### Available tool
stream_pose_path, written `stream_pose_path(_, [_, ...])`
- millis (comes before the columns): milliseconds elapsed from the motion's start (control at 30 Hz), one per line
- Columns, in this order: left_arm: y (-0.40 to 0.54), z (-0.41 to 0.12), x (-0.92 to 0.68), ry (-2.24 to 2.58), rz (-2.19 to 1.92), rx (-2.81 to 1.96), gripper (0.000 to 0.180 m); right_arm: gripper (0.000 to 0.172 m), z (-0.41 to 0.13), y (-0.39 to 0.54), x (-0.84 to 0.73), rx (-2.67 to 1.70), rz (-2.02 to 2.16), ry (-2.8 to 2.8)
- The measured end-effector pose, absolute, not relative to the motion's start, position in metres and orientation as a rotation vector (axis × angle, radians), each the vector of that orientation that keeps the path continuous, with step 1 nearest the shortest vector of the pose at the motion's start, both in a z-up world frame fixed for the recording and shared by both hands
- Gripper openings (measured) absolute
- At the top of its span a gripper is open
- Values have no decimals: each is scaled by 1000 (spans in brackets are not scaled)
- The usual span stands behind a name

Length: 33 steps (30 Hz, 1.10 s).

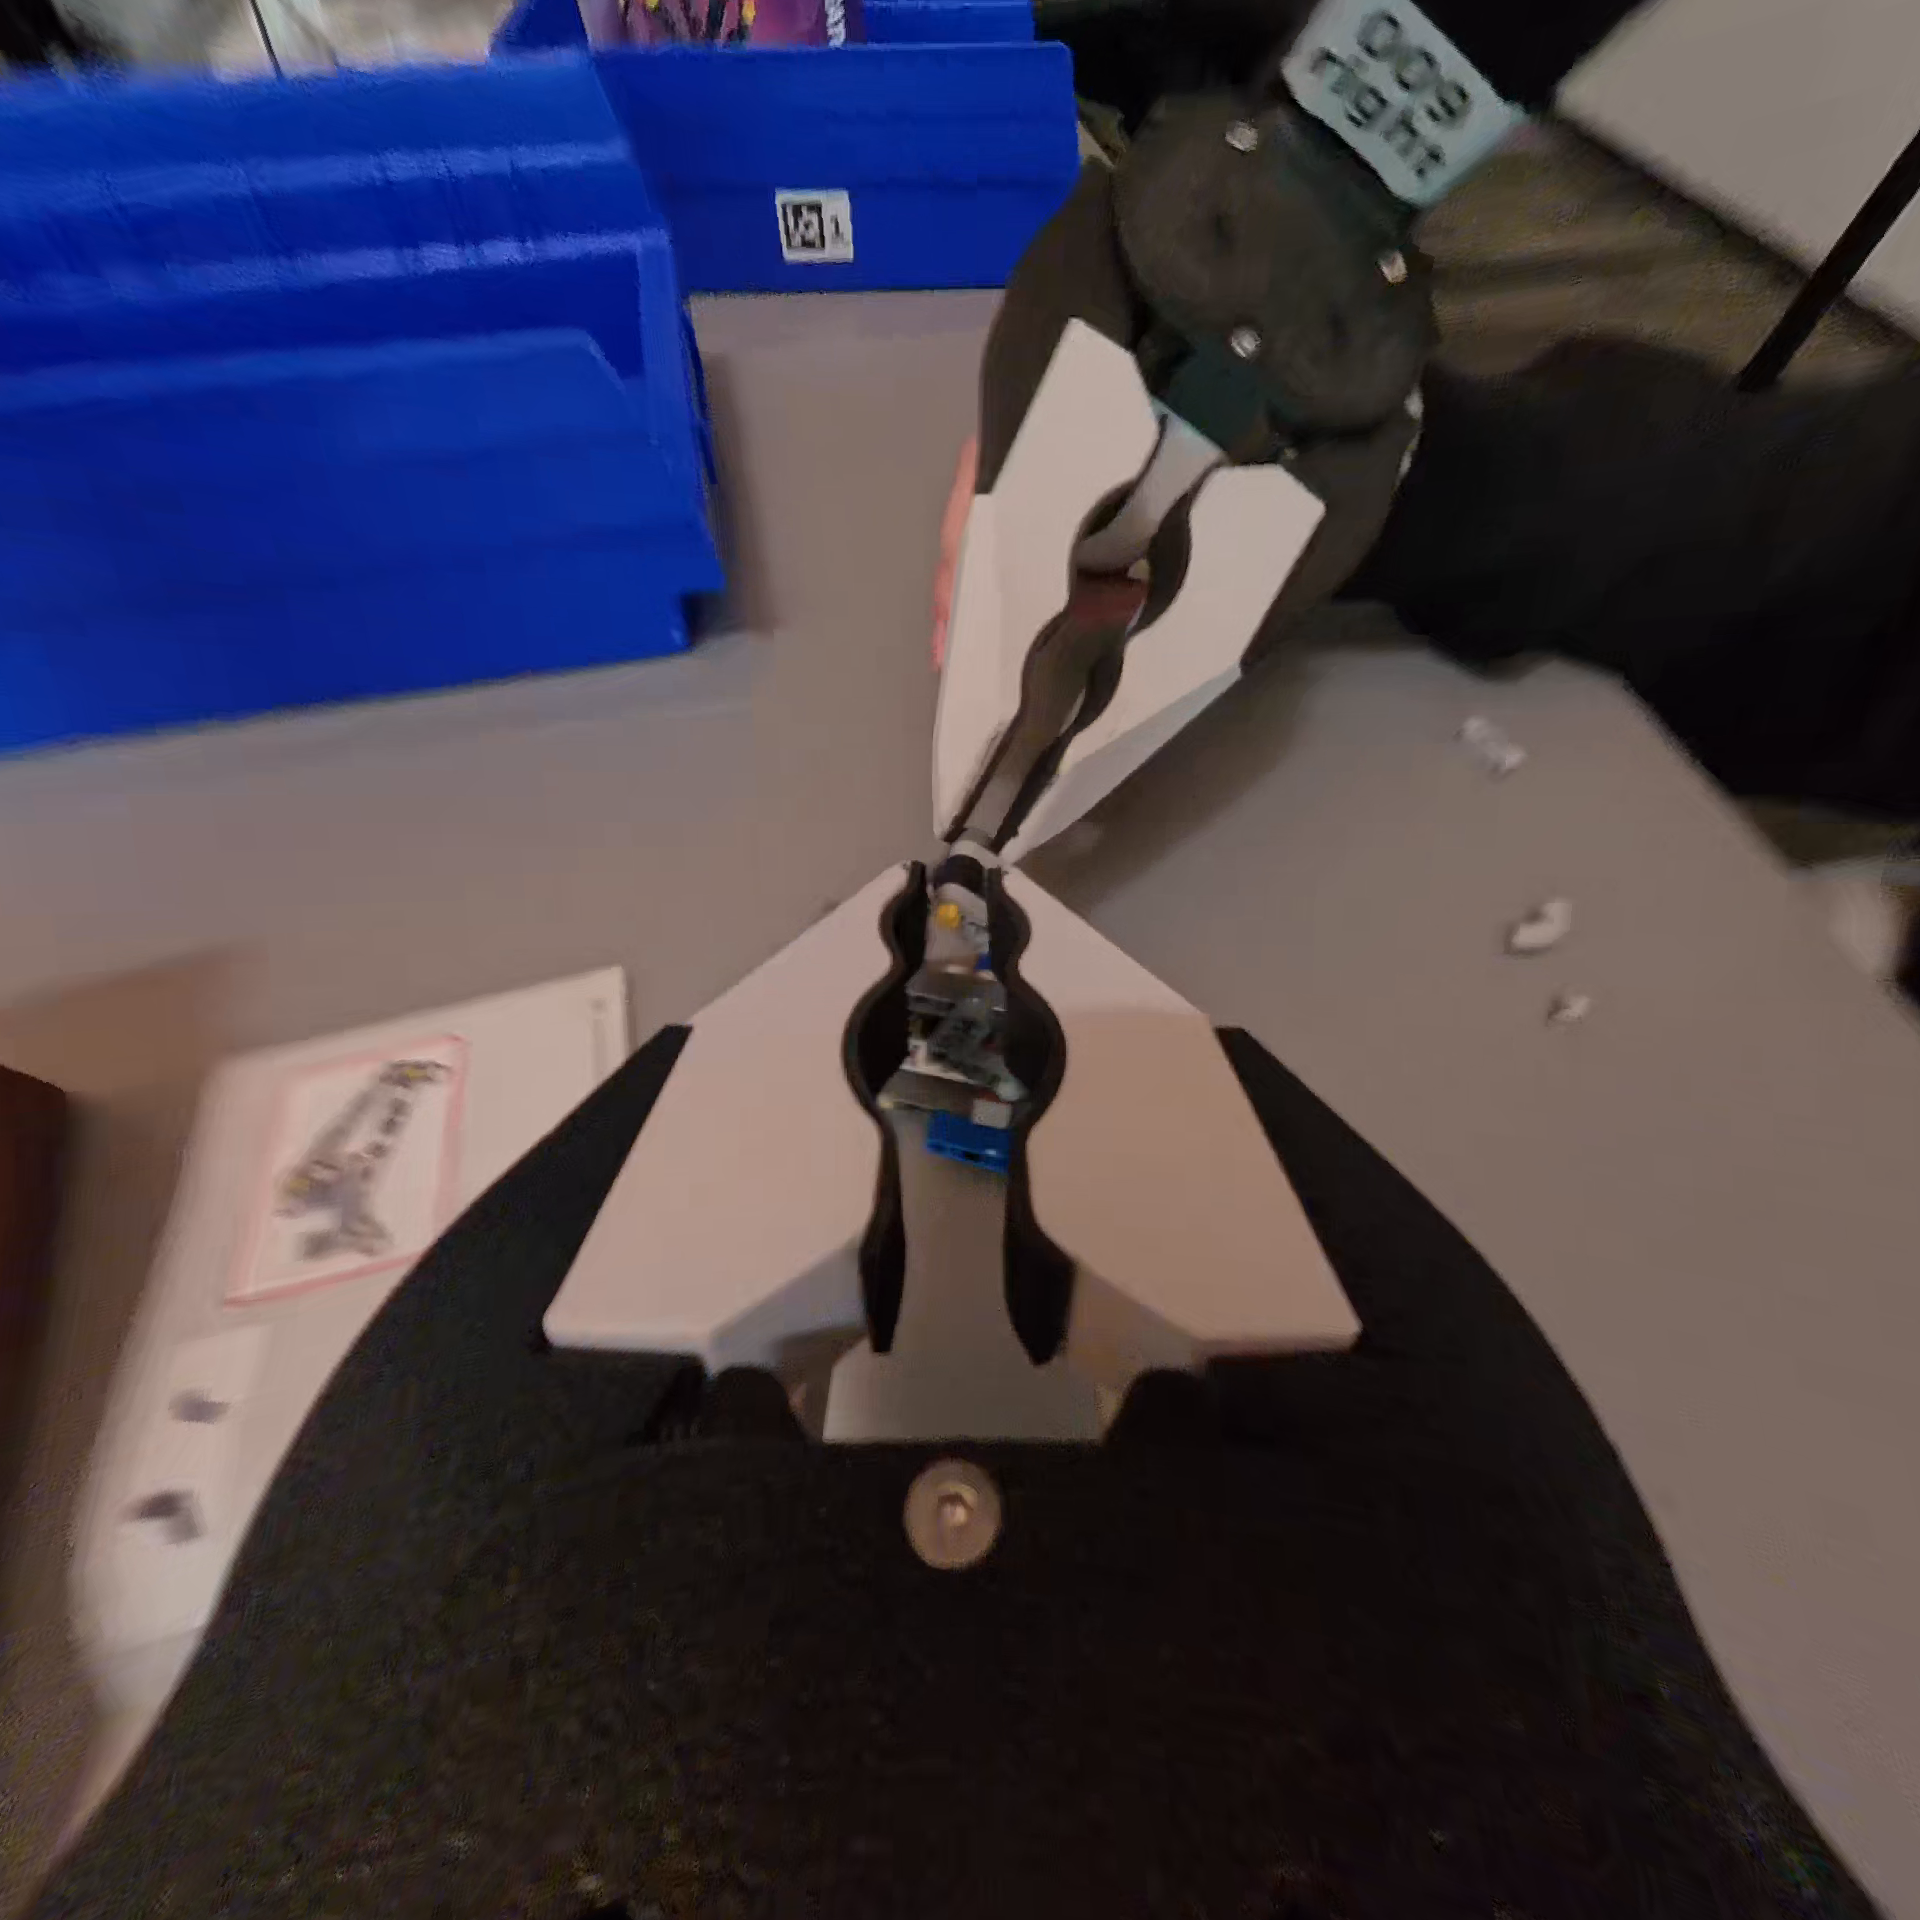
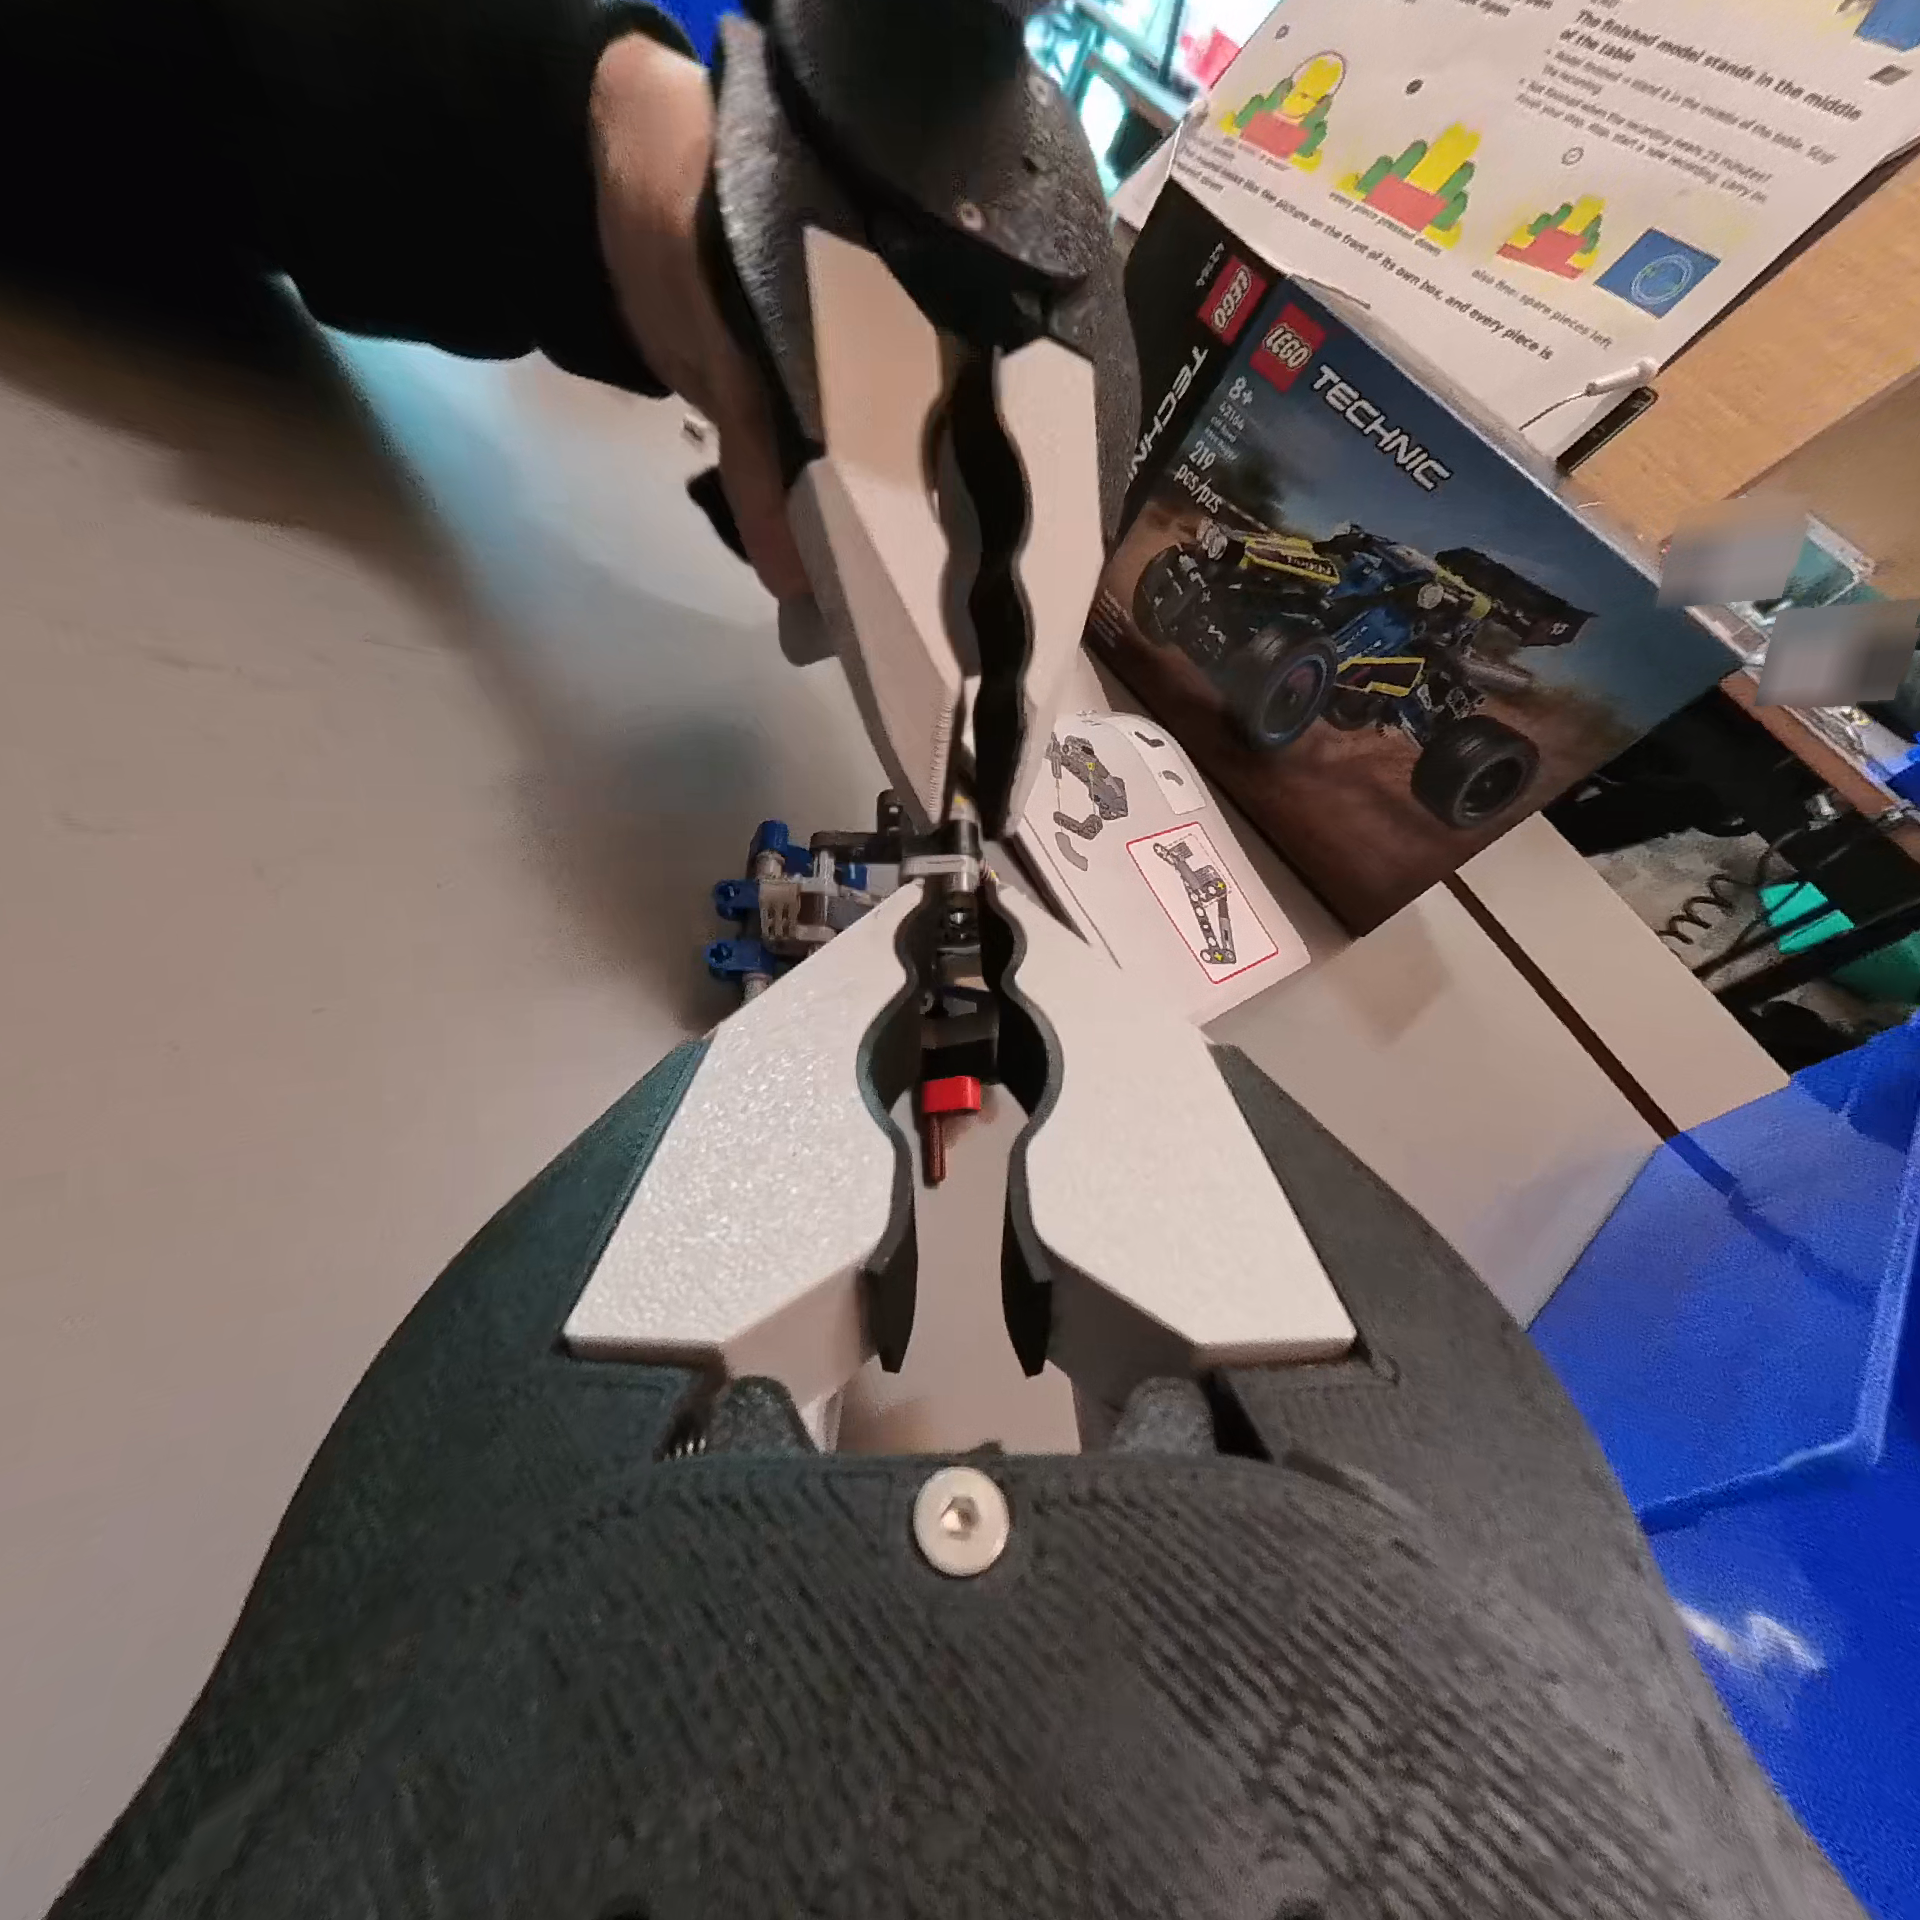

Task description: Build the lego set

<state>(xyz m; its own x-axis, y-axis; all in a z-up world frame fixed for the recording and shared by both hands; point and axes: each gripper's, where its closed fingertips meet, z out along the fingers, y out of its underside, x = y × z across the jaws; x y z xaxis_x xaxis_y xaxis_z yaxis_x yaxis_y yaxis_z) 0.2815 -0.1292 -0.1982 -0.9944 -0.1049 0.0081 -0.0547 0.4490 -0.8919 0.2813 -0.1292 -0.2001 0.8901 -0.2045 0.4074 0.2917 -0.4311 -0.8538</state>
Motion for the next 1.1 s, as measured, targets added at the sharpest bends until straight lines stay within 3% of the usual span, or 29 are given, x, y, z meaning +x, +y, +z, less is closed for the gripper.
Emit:
stream_pose_path(33, [-128, -195, 283, 2570, -1572, -54, 11, 4, -199, -130, 281, -1932, -547, -56])
stream_pose_path(167, [-124, -179, 280, 2450, -1441, 163, 13, 3, -196, -132, 284, -1916, -545, -29])
stream_pose_path(467, [-130, -207, 277, 2534, -1065, 302, 14, 3, -201, -126, 279, -1937, -538, -70])
stream_pose_path(833, [-125, -206, 277, 2543, -997, 315, 10, 4, -206, -125, 279, -1982, -637, -141])
stream_pose_path(967, [-120, -198, 292, 2514, -1050, -43, 22, 3, -198, -126, 285, -1949, -710, -103])
stream_pose_path(1100, [-117, -199, 283, 2455, -1188, -401, 22, 4, -196, -122, 286, -1934, -765, -73])
